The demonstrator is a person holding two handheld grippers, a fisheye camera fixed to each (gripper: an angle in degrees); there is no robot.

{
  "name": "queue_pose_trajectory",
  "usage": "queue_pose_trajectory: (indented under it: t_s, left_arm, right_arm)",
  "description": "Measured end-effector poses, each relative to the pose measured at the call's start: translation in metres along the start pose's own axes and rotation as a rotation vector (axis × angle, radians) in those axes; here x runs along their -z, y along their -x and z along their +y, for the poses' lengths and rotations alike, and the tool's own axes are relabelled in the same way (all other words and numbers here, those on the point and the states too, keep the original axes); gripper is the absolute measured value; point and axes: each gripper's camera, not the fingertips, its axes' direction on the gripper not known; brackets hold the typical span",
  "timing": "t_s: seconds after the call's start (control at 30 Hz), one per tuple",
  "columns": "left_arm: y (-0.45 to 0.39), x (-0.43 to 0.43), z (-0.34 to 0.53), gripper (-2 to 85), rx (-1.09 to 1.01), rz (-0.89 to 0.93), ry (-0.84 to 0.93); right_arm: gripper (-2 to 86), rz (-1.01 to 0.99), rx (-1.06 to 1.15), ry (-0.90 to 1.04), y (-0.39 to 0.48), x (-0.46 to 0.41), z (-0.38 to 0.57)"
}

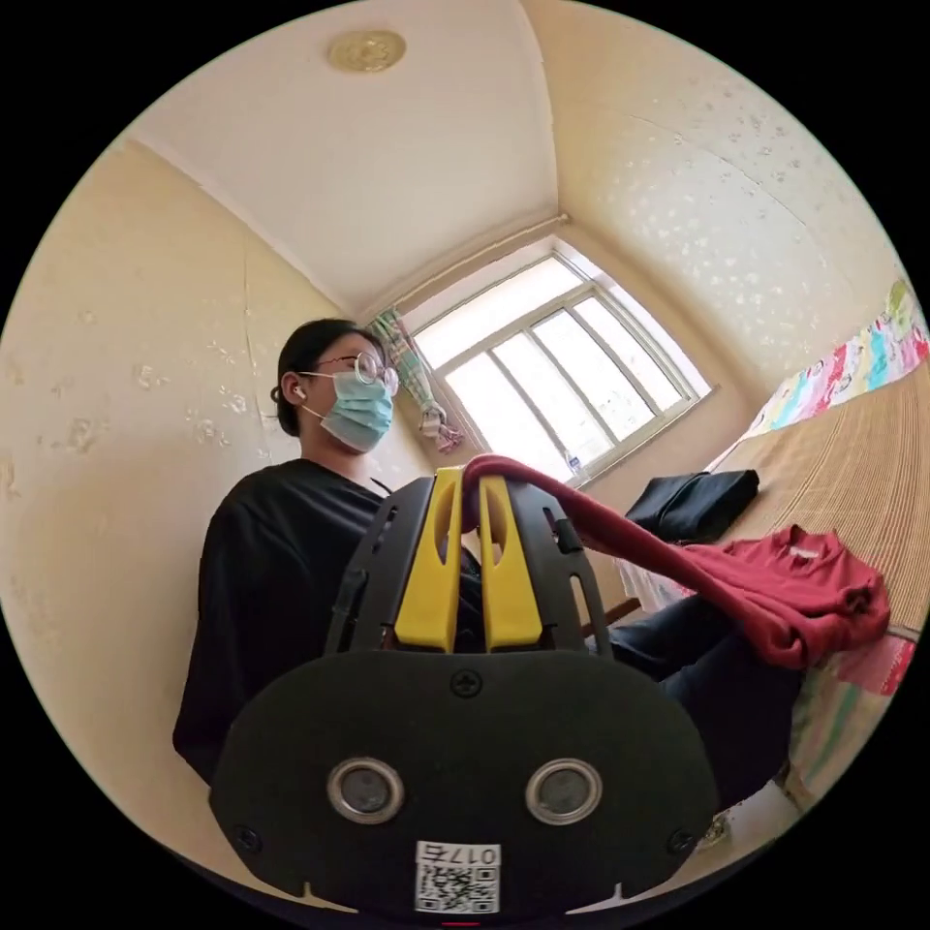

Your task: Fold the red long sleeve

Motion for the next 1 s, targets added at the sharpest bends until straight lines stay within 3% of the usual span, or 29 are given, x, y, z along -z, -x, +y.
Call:
queue_pose_trajectory:
  t_s: [0.07,0.17,0.33,0.43,0.53,0.6,0.77,0.9,1.0]
  left_arm:
    - [-0.015,-0.017,-0.012,4.7,-0.013,-0.009,0.051]
    - [0.018,-0.018,-0.018,4.8,0.297,-0.133,0.035]
    - [0.140,0.017,0.020,4.8,0.656,-0.373,-0.194]
    - [0.241,0.025,0.025,5.7,0.747,-0.464,-0.270]
    - [0.327,0.023,0.009,12.9,0.648,-0.592,-0.258]
    - [0.375,0.029,0.015,18.9,0.631,-0.624,-0.281]
    - [0.392,0.021,0.052,21.1,0.683,-0.768,-0.210]
    - [0.375,0.005,0.094,23.1,0.714,-0.922,-0.028]
    - [0.377,0.000,0.137,26.5,0.801,-0.908,0.066]
  right_arm:
    - [1.8,0.007,0.088,0.032,0.019,-0.014,-0.007]
    - [2.0,0.122,0.003,0.101,0.005,-0.029,-0.014]
    - [2.6,0.380,-0.630,-0.006,-0.161,-0.011,0.032]
    - [3.7,0.483,-0.767,-0.118,-0.264,-0.002,0.054]
    - [7.0,0.626,-0.872,-0.198,-0.354,0.000,0.072]
    - [10.7,0.676,-0.883,-0.210,-0.399,-0.007,0.087]
    - [13.4,0.777,-0.948,-0.246,-0.430,-0.023,0.127]
    - [12.6,0.873,-0.905,-0.117,-0.414,-0.055,0.142]
    - [9.9,0.976,-0.756,0.034,-0.395,-0.104,0.124]
